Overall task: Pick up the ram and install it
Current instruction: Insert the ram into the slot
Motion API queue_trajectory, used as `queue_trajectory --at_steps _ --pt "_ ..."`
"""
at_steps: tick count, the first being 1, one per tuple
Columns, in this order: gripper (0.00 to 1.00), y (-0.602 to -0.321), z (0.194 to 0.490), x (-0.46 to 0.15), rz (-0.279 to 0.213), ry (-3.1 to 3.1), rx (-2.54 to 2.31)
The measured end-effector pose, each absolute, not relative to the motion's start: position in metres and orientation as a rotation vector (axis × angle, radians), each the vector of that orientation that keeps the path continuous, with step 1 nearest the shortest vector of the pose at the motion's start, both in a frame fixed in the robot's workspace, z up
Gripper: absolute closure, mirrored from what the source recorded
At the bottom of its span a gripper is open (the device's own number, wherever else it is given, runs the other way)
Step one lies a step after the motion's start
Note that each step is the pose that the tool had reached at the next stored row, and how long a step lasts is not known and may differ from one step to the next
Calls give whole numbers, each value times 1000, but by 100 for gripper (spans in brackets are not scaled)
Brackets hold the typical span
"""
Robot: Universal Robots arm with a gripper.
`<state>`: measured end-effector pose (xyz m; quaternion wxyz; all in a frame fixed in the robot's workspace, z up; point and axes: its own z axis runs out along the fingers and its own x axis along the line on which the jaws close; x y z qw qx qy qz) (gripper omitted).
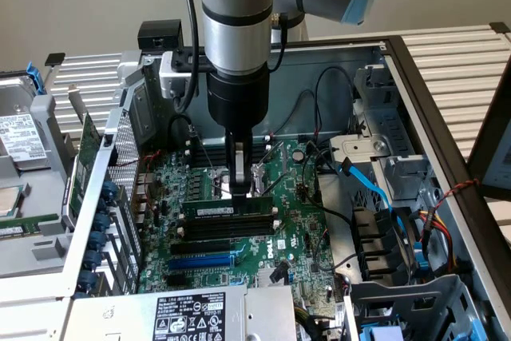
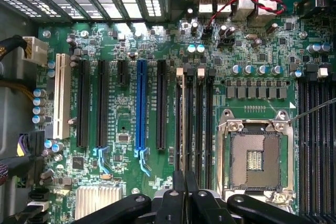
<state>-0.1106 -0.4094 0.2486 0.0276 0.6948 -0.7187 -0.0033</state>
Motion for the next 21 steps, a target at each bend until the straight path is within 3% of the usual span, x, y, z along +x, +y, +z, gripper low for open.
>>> queue_trajectory --at_steps 21 --pt "88 -411 242 -111 3 -2226 2151"
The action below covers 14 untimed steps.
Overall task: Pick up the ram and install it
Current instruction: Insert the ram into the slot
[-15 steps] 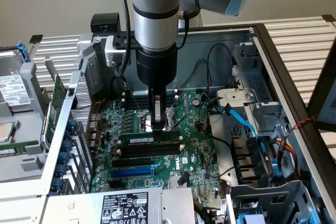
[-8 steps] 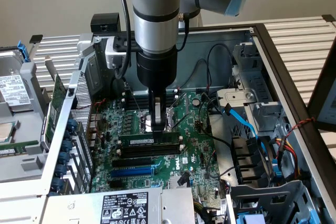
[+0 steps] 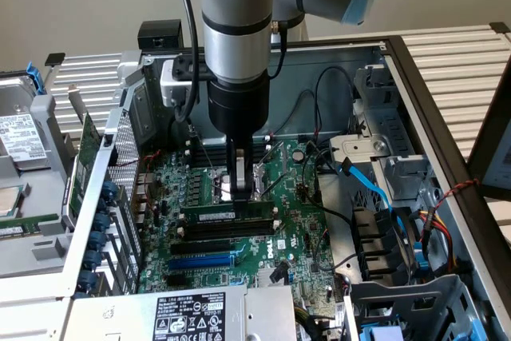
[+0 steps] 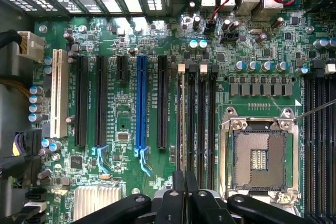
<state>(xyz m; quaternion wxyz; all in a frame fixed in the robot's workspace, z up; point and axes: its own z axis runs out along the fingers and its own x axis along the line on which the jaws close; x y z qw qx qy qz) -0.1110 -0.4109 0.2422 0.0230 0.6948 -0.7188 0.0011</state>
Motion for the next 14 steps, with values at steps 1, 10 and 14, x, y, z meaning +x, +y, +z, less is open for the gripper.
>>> queue_trajectory --at_steps 1,10,14 --pt "88 -411 242 -111 4 -2226 2152" --pt "88 -410 240 -112 5 -2228 2152" --pt "88 -411 240 -113 6 -2228 2151"
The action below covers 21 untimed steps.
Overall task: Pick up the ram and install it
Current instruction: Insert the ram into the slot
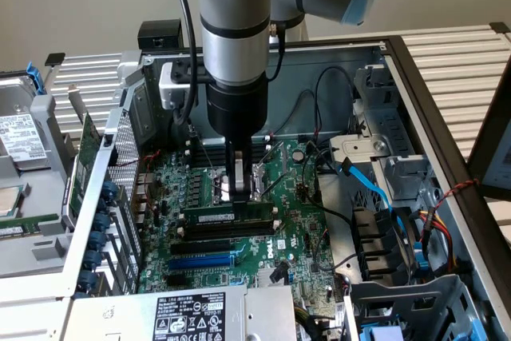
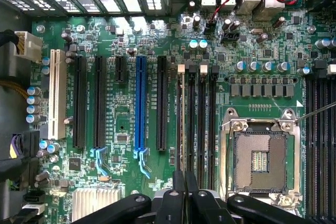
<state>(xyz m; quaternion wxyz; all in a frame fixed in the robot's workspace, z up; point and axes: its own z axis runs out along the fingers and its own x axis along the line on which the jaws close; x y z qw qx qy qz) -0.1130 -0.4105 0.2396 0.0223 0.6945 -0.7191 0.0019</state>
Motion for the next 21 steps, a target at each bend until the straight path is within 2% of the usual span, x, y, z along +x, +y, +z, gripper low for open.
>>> queue_trajectory --at_steps 21 --pt "88 -412 236 -114 6 -2240 2140"
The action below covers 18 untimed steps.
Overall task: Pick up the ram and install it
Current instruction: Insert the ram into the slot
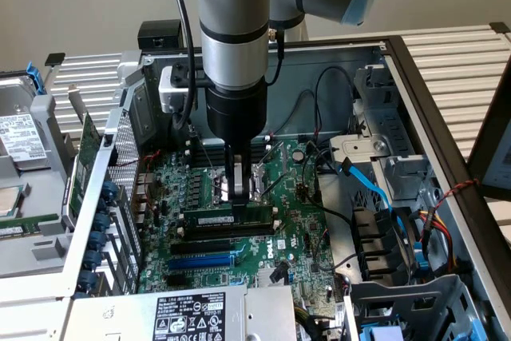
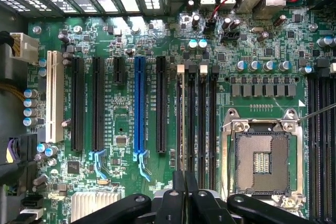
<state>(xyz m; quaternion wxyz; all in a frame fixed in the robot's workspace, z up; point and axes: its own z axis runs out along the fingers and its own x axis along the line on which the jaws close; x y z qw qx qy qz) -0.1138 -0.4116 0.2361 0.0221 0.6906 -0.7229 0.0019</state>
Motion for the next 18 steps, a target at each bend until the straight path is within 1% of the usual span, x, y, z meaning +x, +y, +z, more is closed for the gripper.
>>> queue_trajectory --at_steps 18 --pt "88 -412 234 -115 6 -2240 2140"
